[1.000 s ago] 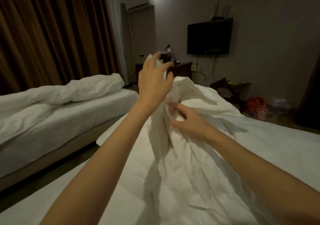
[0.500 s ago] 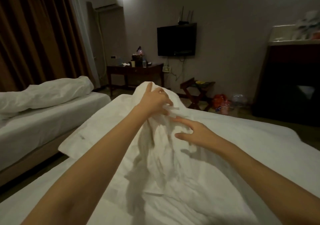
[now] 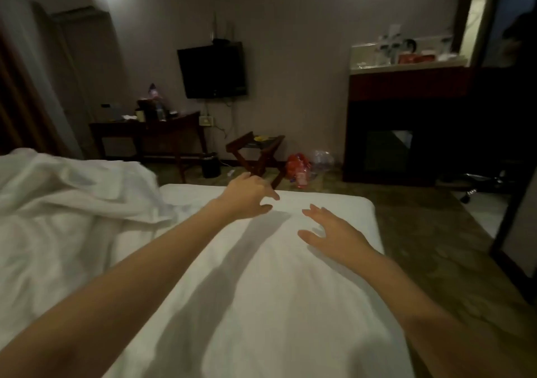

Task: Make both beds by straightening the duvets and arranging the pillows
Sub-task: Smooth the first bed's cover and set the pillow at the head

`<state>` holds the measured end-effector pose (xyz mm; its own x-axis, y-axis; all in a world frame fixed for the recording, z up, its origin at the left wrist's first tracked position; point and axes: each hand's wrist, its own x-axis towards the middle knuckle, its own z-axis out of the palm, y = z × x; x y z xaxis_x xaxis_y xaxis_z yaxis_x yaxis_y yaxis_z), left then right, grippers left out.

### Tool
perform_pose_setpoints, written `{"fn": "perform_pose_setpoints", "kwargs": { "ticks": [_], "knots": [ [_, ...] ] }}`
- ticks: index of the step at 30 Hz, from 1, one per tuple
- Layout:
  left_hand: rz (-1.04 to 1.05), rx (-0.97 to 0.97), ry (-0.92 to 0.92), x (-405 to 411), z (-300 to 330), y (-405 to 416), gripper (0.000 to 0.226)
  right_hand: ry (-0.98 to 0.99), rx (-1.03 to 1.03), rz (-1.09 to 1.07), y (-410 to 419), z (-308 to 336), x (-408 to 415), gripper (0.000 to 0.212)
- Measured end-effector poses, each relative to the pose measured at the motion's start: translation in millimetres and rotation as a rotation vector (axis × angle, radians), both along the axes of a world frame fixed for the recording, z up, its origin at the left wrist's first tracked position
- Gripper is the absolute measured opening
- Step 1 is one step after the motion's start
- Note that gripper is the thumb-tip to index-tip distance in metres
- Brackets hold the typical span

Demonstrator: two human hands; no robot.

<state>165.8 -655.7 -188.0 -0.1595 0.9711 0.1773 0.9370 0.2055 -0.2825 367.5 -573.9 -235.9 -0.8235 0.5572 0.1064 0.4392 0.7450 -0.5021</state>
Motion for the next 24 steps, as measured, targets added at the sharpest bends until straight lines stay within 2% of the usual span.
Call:
{"fn": "perform_pose_setpoints", "kwargs": {
  "ticks": [7, 13, 19, 24],
  "knots": [
    [0.099, 0.048, -0.016, 64.0, -5.9, 105.7, 0.037, 0.021, -0.008, 0.036, 107.2, -22.5, 59.5, 0.06],
    [0.268, -0.071, -0.084, 95.4, -7.1, 120.1, 0.036, 0.05, -0.015, 0.116, 131.1, -19.5, 94.1, 0.061],
    [0.36, -0.075, -0.136, 110.6, 43.1, 100.3, 0.039, -0.021, 0.029, 0.205, 142.3, 43.3, 112.4, 0.061],
    [0.45, -0.001, -0.222, 110.5, 101.3, 73.0, 0.043, -0.066, 0.1, 0.281, 138.6, 116.1, 107.4, 0.059]
  ]
}}
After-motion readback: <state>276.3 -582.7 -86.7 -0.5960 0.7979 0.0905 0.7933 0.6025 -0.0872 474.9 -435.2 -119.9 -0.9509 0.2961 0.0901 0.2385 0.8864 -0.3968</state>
